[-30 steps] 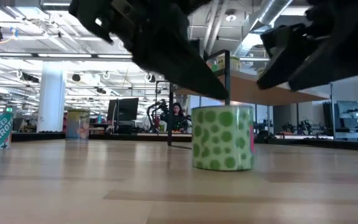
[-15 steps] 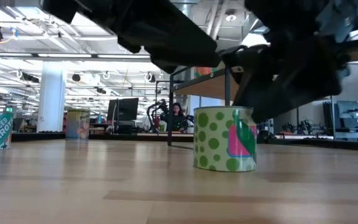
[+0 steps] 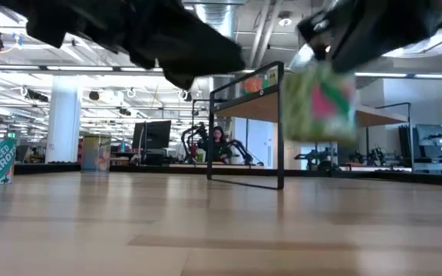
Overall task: Pick and place cans onto a shelf
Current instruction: Put the canned peas on the shelf
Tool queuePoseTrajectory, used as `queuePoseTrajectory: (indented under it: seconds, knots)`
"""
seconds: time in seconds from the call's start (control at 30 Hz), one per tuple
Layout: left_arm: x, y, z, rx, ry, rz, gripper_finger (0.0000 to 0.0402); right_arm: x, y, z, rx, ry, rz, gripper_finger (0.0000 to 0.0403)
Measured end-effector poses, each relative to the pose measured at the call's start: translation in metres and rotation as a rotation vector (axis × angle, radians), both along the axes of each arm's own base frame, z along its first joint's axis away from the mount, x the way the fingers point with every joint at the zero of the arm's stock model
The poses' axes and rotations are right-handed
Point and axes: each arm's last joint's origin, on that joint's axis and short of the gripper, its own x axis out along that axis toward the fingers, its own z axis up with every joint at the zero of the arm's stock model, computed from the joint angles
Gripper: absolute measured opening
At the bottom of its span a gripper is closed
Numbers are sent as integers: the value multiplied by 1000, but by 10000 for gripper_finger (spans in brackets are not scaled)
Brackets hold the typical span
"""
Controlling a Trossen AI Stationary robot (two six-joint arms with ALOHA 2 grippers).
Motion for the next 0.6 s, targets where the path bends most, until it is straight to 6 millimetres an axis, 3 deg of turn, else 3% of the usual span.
queuePoseTrajectory:
  seconds: [0.17, 0.3, 0.43, 0.6]
  knots:
    - [-29, 15, 6, -63, -131, 11, 121, -43, -11, 60, 52, -55, -103, 19]
    - [-50, 33, 6, -142, -211, 66, 121, -75, -38, 103, 8, -90, -297, 18]
    - [-62, 45, 2, -181, -236, 139, 121, -93, -78, 124, -59, -92, -495, 22]
    - [-62, 50, 0, -175, -228, 174, 121, -103, -131, 124, -138, -33, -724, 17]
